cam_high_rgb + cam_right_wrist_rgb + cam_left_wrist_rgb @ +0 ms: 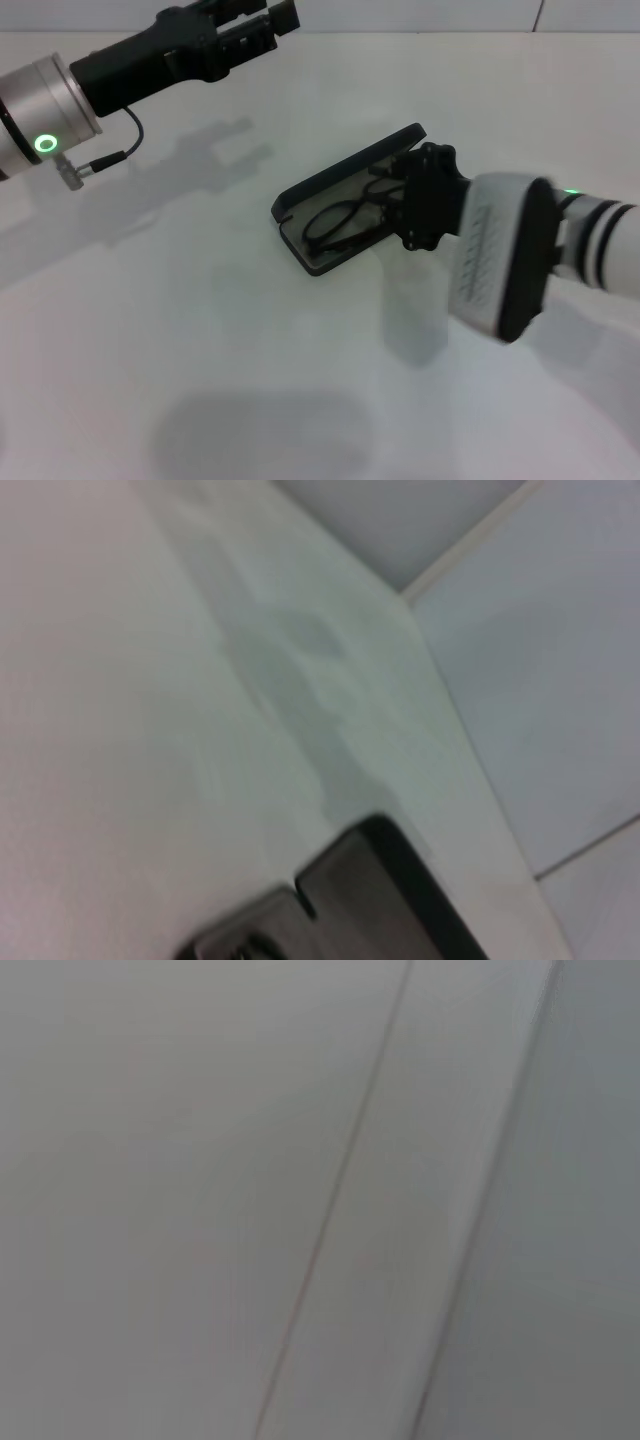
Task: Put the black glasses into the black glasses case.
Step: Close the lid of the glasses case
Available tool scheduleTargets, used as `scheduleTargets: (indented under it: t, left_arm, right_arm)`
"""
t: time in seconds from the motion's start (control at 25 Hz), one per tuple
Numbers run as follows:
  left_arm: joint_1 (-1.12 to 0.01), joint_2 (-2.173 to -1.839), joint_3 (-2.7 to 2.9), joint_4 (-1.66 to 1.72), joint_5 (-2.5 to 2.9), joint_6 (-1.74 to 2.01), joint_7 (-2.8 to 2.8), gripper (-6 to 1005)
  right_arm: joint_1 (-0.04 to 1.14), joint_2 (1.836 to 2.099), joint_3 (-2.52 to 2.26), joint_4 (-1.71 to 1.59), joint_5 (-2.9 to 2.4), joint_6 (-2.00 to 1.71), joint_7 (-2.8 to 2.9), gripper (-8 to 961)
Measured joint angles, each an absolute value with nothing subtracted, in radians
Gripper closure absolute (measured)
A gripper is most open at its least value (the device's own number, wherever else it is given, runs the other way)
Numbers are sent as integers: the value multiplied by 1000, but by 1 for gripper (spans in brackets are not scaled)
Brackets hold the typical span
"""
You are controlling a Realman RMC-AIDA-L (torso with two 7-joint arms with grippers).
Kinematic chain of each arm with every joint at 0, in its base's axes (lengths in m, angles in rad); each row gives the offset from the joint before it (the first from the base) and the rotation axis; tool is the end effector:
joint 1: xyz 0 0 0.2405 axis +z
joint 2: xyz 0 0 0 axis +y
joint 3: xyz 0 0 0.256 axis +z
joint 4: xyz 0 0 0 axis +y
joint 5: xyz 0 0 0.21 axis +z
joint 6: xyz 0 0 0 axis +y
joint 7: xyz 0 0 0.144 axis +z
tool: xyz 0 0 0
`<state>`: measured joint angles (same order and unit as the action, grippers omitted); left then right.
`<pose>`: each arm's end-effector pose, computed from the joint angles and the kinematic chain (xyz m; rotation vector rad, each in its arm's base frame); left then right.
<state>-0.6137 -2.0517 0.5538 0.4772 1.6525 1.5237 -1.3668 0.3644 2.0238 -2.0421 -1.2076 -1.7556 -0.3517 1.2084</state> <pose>-0.2320 0.3699 0.0309 -2.3465 -0.6872 -1.2092 0.1546 0.3399 -0.0984 -2.4210 -0.5639 0.0437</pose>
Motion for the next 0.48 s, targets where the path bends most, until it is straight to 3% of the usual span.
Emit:
scheduleTargets:
  t: [0.32, 0.48]
  left_arm:
    - [-684, -2071, 564, 475, 1803, 1291, -1463, 315]
    - [-727, -2087, 665, 470, 1845, 1157, -1496, 315]
  right_arm:
    - [346, 2019, -1368, -1027, -1492, -1178, 1236, 731]
    - [369, 2017, -1042, -801, -1392, -1331, 1268, 731]
